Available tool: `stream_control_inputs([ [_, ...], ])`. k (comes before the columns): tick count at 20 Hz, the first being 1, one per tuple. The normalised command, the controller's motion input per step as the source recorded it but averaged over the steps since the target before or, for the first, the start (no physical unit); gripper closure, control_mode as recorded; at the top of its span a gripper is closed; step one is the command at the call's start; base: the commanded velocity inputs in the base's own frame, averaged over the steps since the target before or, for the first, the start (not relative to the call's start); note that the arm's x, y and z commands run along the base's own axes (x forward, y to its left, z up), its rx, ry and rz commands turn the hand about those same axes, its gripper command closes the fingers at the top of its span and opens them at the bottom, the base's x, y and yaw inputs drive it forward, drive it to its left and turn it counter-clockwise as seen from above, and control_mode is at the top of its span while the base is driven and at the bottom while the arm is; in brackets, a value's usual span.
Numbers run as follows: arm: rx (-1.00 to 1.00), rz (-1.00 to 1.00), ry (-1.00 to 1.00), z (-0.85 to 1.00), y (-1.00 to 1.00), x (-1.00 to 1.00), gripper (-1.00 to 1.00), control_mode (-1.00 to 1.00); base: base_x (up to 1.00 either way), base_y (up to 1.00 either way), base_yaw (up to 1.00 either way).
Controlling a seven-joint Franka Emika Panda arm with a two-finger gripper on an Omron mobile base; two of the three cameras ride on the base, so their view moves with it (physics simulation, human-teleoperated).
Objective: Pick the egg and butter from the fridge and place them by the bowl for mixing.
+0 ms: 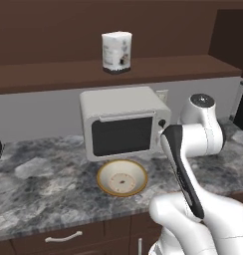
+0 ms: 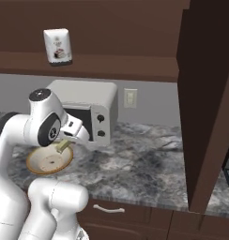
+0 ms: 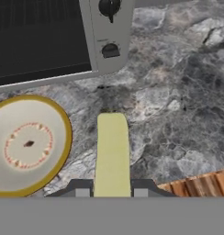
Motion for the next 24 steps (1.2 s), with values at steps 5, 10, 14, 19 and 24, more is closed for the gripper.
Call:
stream_control_inputs([
  [5, 0.06, 0.08, 0.18, -0.51, -0.01, 0.00, 1.00, -1.00, 0.00, 0.00, 0.00],
  [10, 0.02, 0.15, 0.13, -0.67, -0.12, 0.00, 1.00, -1.00, 0.00, 0.00, 0.00],
  [14, 0.00, 0.14, 0.11, -0.84, -0.04, 0.00, 1.00, -1.00, 0.00, 0.00, 0.00],
  [19, -0.02, 0.08, 0.14, -0.66, 0.09, 0.20, 1.00, -1.00, 0.00, 0.00, 0.00],
  [24, 0.00, 0.00, 0.06, -0.25, -0.02, 0.31, 1.00, -1.00, 0.00, 0.00, 0.00],
])
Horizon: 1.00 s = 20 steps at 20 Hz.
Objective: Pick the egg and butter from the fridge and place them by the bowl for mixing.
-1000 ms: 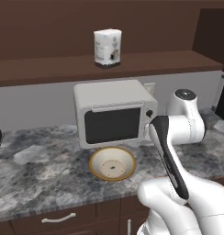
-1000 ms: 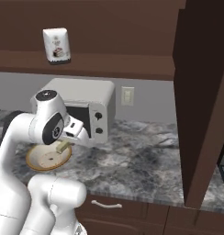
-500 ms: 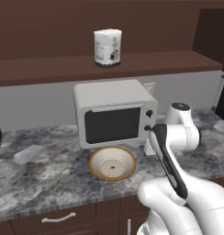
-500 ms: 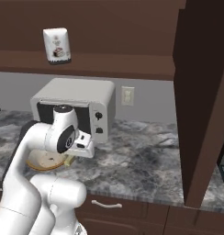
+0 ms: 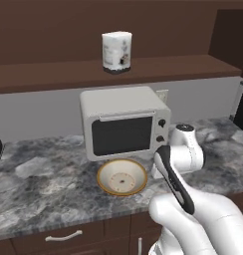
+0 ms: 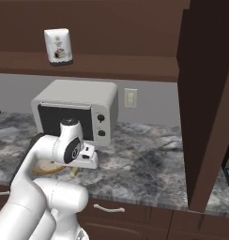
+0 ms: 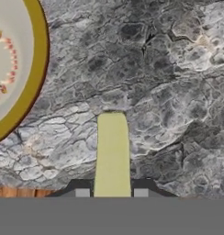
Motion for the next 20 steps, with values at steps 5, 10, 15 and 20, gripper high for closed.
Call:
stream_control_inputs([
  [5, 0.04, 0.16, 0.00, -0.15, -0.27, 0.00, 1.00, -1.00, 0.00, 0.00, 0.00],
  [10, 0.16, 0.15, -0.03, -0.14, -0.41, -0.03, 1.00, -1.00, 0.00, 0.00, 0.00],
  [15, 0.00, 0.40, -0.15, -0.08, -0.27, -0.06, 1.00, -1.00, 0.00, 0.00, 0.00],
  [20, -0.14, 0.41, -0.09, -0.01, 0.07, 0.00, 1.00, -1.00, 0.00, 0.00, 0.00],
])
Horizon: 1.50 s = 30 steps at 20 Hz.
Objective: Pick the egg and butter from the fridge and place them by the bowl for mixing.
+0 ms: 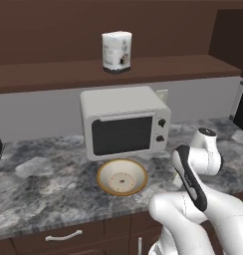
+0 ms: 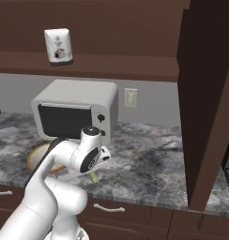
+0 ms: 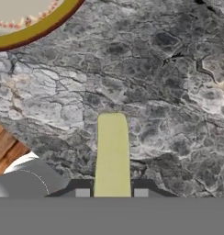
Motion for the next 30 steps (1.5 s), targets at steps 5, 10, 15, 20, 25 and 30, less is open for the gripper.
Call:
stream_control_inputs([
  [5, -0.04, 0.09, -0.12, -0.06, 0.19, 0.13, 1.00, -1.00, 0.00, 0.00, 0.00],
  [10, 0.00, 0.00, -0.11, -0.24, 0.21, 0.34, 1.00, -1.00, 0.00, 0.00, 0.00],
  [15, 0.00, 0.00, 0.00, -0.69, 0.54, 0.39, 1.00, -1.00, 0.00, 0.00, 0.00],
  [20, 0.00, -0.04, 0.01, -0.71, 0.33, 0.09, 1.00, -1.00, 0.00, 0.00, 0.00],
  [25, 0.00, -0.10, 0.00, -0.69, -0.02, -0.02, 1.00, -1.00, 0.00, 0.00, 0.00],
  [30, 0.03, 0.00, -0.03, -0.24, 0.24, -0.01, 1.00, -1.00, 0.00, 0.00, 0.00],
])
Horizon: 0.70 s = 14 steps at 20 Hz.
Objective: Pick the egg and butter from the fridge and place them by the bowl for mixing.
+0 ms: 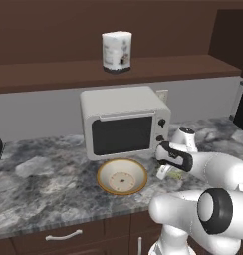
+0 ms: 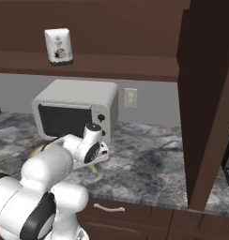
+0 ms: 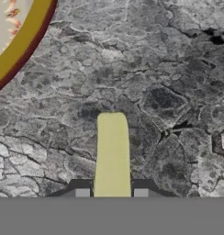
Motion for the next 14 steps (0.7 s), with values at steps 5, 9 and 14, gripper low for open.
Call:
stream_control_inputs([
  [5, 0.04, 0.00, -0.04, -0.35, 0.37, 0.00, 1.00, -1.00, 0.00, 0.00, 0.00],
  [9, 0.00, 0.00, -0.10, -0.23, 0.00, 0.00, 1.00, -1.00, 0.00, 0.00, 0.00],
  [14, -0.03, 0.00, -0.17, -0.56, 0.00, 0.00, 1.00, -1.00, 0.00, 0.00, 0.00],
])
